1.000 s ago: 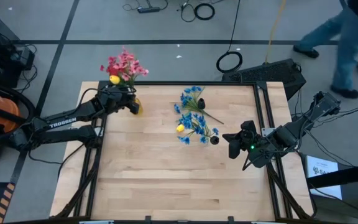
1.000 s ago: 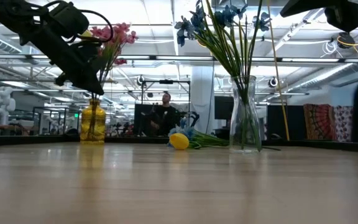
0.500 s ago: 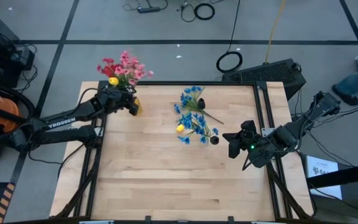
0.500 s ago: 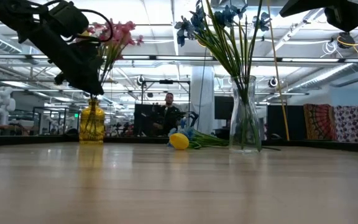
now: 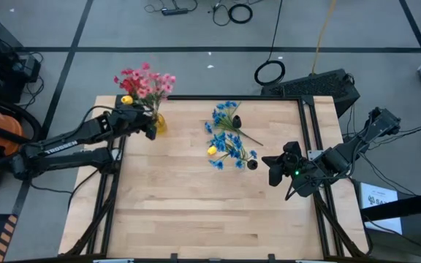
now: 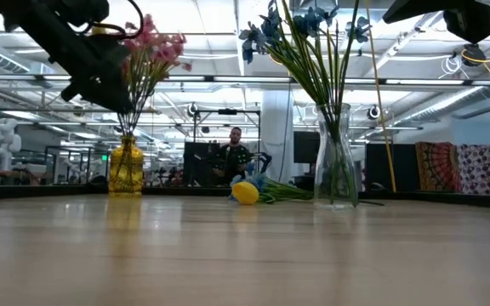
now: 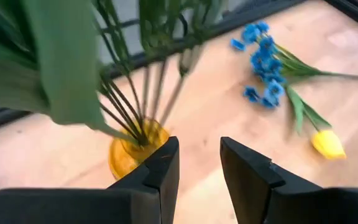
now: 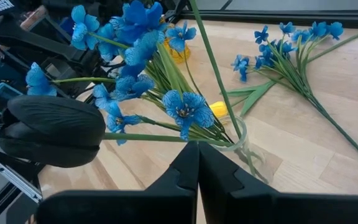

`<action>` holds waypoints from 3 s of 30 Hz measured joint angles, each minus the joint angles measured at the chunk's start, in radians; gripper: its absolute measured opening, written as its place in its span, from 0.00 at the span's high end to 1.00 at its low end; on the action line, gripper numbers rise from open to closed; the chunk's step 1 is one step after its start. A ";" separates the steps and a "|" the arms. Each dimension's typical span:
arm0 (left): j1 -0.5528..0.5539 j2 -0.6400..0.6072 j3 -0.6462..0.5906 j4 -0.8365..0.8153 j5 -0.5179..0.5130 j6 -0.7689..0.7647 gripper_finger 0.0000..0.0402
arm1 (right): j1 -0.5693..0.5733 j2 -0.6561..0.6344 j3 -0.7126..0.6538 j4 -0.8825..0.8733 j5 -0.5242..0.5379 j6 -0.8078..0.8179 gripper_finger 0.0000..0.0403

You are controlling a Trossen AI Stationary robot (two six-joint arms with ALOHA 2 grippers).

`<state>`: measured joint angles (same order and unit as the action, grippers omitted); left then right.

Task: Sort flowers into vase by color
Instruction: Put the blue flowers into the transparent vase

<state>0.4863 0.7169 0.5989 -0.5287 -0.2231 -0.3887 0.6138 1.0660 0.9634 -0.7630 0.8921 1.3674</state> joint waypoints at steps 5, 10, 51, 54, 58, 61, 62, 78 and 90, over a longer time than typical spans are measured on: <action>-0.060 -0.043 0.003 -0.040 0.027 -0.024 0.70 | 0.000 0.000 0.000 -0.036 -0.001 0.005 1.00; -0.111 -0.086 0.004 -0.030 0.053 0.017 0.70 | 0.000 0.000 0.000 -0.040 -0.001 0.007 1.00; -0.169 -0.001 -0.122 0.104 0.402 0.343 0.70 | -1.140 -0.020 0.000 0.236 -0.794 -0.625 1.00; -0.169 -0.001 -0.122 0.102 0.402 0.343 0.70 | -1.259 0.056 0.000 0.318 -0.978 -0.718 1.00; -0.169 -0.001 -0.122 0.093 0.414 0.342 0.70 | -1.344 0.196 0.001 0.353 -1.135 -0.827 1.00; -0.170 0.000 -0.122 0.093 0.458 0.337 0.70 | -1.362 0.308 0.019 0.319 -1.151 -0.932 1.00; -0.176 0.001 -0.122 0.093 0.460 0.318 0.70 | -1.362 0.339 0.026 0.308 -1.146 -0.974 1.00; -0.451 0.120 -0.122 0.110 0.335 0.055 0.70 | -1.302 0.557 0.057 0.338 -1.081 -1.173 0.99; -0.495 0.139 -0.122 0.133 0.221 0.053 0.70 | -1.175 0.595 0.057 0.384 -0.908 -1.394 0.76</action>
<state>-0.0086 0.8555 0.4770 -0.3954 -0.0021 -0.3355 -0.5615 1.6608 1.0203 -0.3787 -0.0155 -0.0270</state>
